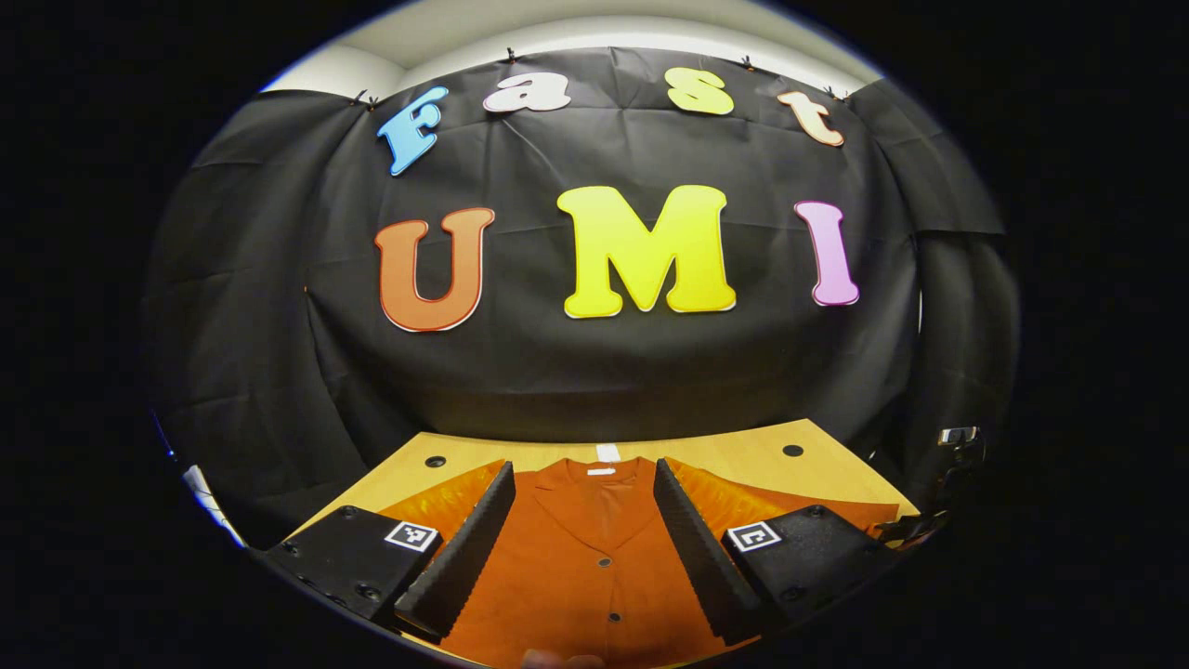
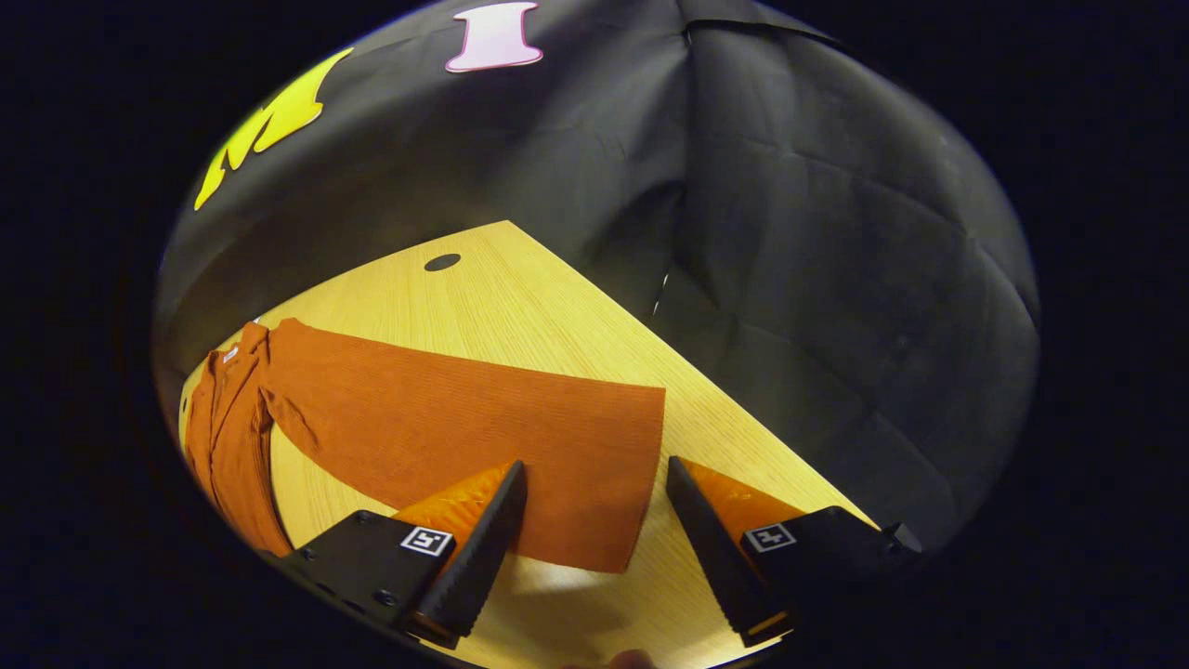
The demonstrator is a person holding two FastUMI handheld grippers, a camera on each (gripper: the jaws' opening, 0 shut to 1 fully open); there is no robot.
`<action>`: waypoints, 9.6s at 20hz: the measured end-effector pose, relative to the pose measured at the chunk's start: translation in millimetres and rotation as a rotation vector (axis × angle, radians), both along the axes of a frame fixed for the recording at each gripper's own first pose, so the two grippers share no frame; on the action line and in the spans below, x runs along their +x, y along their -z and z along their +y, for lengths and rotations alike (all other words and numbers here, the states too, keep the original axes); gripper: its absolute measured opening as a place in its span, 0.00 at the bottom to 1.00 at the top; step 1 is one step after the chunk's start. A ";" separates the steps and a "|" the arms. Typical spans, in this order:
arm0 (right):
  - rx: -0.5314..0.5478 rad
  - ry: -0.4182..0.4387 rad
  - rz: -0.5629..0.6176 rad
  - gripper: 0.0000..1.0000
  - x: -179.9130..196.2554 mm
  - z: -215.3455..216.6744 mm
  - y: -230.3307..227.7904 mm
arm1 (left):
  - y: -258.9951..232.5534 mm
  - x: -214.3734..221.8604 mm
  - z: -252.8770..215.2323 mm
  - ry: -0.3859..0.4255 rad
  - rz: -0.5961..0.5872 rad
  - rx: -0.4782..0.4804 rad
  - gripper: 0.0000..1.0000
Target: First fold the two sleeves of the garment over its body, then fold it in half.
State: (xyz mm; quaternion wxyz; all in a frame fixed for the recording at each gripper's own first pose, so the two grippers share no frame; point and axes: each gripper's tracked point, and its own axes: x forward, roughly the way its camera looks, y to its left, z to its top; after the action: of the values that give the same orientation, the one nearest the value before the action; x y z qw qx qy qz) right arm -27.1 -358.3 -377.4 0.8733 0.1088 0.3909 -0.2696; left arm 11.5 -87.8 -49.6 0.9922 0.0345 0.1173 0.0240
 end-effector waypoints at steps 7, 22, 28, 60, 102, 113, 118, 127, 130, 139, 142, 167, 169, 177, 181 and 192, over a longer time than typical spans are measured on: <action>0.032 0.010 -0.004 0.31 4.1 5.1 0.9 | 2.3 8.2 23.0 -0.011 0.011 0.002 0.97; -0.149 -0.237 -0.225 0.04 103.2 75.3 -173.5 | 10.5 6.2 149.6 -0.116 -0.017 -0.009 0.98; -0.173 -0.373 -0.351 0.03 188.9 191.0 -250.1 | 14.7 -6.9 227.4 -0.208 -0.033 -0.026 0.97; 0.119 -0.912 -0.277 0.90 236.7 641.7 -108.6 | 75.4 -110.2 418.3 -0.526 0.051 -0.099 0.98; -0.007 -0.620 -0.430 0.92 42.5 358.9 -276.7 | 178.5 15.9 454.0 -0.449 0.131 -0.572 0.03; 0.023 -0.473 -0.465 0.92 34.0 285.0 -275.5 | -11.0 206.4 298.6 0.044 -0.012 -0.111 0.02; -0.017 -0.378 -0.462 0.92 13.6 224.5 -280.3 | -5.1 251.5 100.7 0.355 -0.005 -0.043 0.03; -0.075 -0.248 -0.434 0.92 -23.9 147.4 -290.9 | 177.2 215.6 -127.2 0.598 0.350 -0.135 0.03; -0.089 -0.262 -0.408 0.92 -32.7 142.7 -289.3 | 226.4 203.8 -152.9 0.556 0.449 -0.097 0.03; -0.097 -0.331 -0.385 0.92 -35.8 153.6 -282.1 | 231.8 178.3 -180.9 0.487 0.491 -0.186 0.52; -0.090 -0.368 -0.425 0.92 -16.3 169.4 -287.6 | 188.1 175.4 -171.0 0.469 0.399 -0.177 1.00; 0.056 -0.734 -0.418 0.93 15.1 302.2 -261.6 | 26.7 -25.0 154.7 0.233 0.205 -0.183 0.98; 0.078 -0.752 -0.309 0.93 -10.0 291.8 -222.9 | 70.5 -53.0 179.5 0.231 0.330 -0.173 0.98; 0.160 -0.737 0.086 0.94 -107.9 267.2 -66.9 | 219.7 -174.9 209.0 0.153 0.762 -0.430 0.99; 0.150 -0.710 0.170 0.94 -122.3 270.1 -34.1 | 240.7 -184.3 212.3 0.155 0.807 -0.416 0.99; 0.228 -0.685 0.270 0.19 -141.9 295.8 -14.0 | 248.3 -194.1 161.7 0.161 0.872 -0.551 0.57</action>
State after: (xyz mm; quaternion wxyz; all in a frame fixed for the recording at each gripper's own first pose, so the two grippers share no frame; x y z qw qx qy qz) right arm -169.0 -62.5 -363.4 0.8357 0.0316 0.5437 0.0712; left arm -182.6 73.9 -297.9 0.8220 -0.2122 0.5188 -0.1009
